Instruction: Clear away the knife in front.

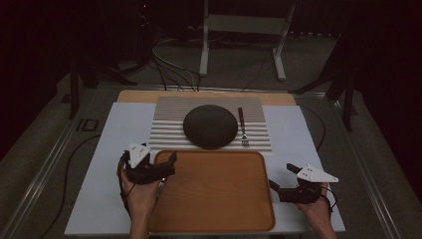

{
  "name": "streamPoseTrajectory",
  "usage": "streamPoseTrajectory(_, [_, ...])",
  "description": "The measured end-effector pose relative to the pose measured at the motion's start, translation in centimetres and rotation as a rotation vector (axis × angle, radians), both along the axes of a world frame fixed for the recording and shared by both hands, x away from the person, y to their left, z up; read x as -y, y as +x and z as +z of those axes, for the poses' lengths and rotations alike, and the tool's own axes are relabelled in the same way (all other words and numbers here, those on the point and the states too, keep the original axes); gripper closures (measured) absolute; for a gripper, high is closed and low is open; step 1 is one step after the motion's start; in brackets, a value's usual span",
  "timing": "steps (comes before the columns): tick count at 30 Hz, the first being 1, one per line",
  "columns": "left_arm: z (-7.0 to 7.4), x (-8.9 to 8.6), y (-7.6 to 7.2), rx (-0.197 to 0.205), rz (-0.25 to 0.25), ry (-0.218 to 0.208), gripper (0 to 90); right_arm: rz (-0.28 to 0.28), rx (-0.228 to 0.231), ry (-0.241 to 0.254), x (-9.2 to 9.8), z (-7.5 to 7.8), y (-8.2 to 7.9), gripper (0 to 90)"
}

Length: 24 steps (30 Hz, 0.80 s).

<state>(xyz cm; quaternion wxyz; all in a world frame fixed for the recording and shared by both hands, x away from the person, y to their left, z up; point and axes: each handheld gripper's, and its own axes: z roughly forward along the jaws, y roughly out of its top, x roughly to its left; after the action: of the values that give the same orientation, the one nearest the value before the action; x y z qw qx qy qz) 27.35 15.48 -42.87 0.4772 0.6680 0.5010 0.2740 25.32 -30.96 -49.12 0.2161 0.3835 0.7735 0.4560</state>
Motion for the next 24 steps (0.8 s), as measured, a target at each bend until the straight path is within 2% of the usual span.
streamPoseTrajectory(3, [0.6,-0.5,0.5,0.013,-0.025,0.001,0.2,-0.001,0.000,0.001,0.0,0.0,0.0,8.4])
streamPoseTrajectory(5, [1.3,-1.3,0.9,0.025,-0.058,-0.016,0.3,-0.001,0.000,0.001,0.1,0.0,0.0,8.4])
streamPoseTrajectory(9, [2.0,-2.5,1.5,0.035,-0.110,-0.020,0.2,-0.001,0.001,0.002,0.1,0.0,0.0,8.4])
streamPoseTrajectory(11, [2.2,-3.0,1.7,0.041,-0.117,-0.006,0.3,0.000,0.001,0.002,0.0,0.0,0.0,8.4])
streamPoseTrajectory(14, [2.3,-3.3,1.7,0.050,-0.119,0.005,0.3,0.000,0.001,0.002,0.0,0.0,0.0,8.4])
streamPoseTrajectory(15, [2.1,-4.2,1.9,0.047,-0.132,0.003,0.3,-0.003,0.004,0.004,0.1,0.1,0.0,8.4])
streamPoseTrajectory(20, [1.6,-5.3,1.8,0.059,-0.145,-0.004,0.2,-0.006,0.006,0.007,0.2,0.1,-0.1,8.4])
streamPoseTrajectory(24, [1.3,-6.3,1.4,0.085,-0.151,0.027,0.2,-0.011,0.013,0.020,0.3,0.3,-0.2,8.4])
